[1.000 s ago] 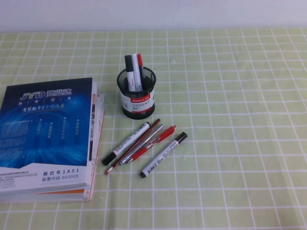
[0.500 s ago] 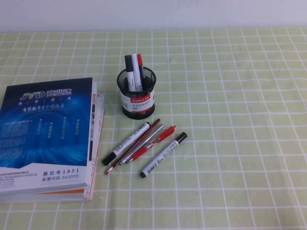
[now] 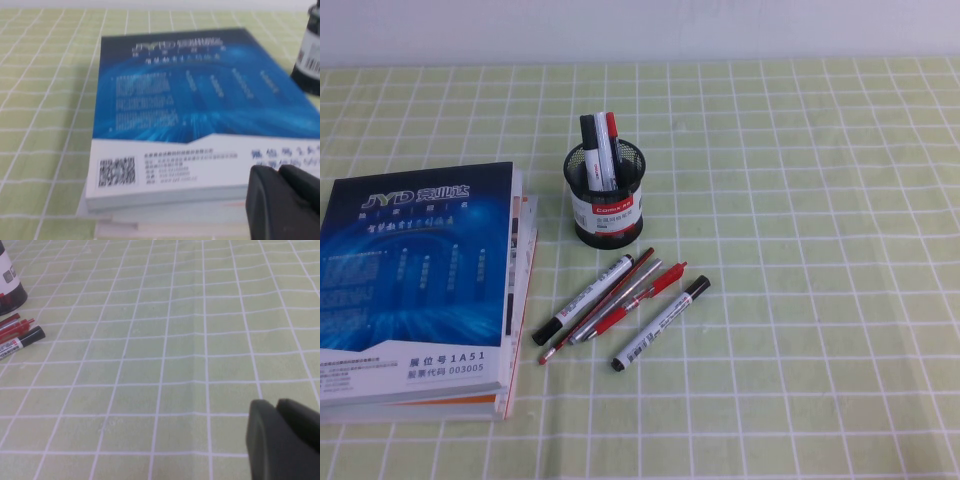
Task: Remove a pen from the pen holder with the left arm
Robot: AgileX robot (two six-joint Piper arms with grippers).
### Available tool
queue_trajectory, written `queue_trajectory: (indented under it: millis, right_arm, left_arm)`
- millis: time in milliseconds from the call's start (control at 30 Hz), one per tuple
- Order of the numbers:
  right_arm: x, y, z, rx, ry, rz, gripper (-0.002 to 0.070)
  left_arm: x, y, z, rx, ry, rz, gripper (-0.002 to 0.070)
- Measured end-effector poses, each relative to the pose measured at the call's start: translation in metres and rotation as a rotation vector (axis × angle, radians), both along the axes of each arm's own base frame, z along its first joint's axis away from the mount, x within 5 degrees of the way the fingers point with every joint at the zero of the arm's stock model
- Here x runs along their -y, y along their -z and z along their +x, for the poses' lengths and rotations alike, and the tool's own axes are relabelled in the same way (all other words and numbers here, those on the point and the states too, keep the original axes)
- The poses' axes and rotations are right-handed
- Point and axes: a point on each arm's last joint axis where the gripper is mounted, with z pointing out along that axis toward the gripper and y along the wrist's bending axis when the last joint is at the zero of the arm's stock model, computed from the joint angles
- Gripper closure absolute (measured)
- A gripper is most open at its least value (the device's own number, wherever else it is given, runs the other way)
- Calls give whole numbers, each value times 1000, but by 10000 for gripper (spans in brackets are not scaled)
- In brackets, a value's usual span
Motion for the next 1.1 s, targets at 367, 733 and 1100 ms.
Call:
queue_trajectory:
  millis: [367, 733, 1100]
  right_arm:
    - [0, 0, 0, 0, 0, 0, 689]
    - [0, 0, 0, 0, 0, 0, 689]
    - [0, 0, 0, 0, 0, 0, 689]
  left_arm:
    - [3, -16, 2, 135, -24, -319, 675]
    - [1, -24, 3, 204, -52, -496, 675]
    - [15, -105, 23, -76, 37, -391, 675]
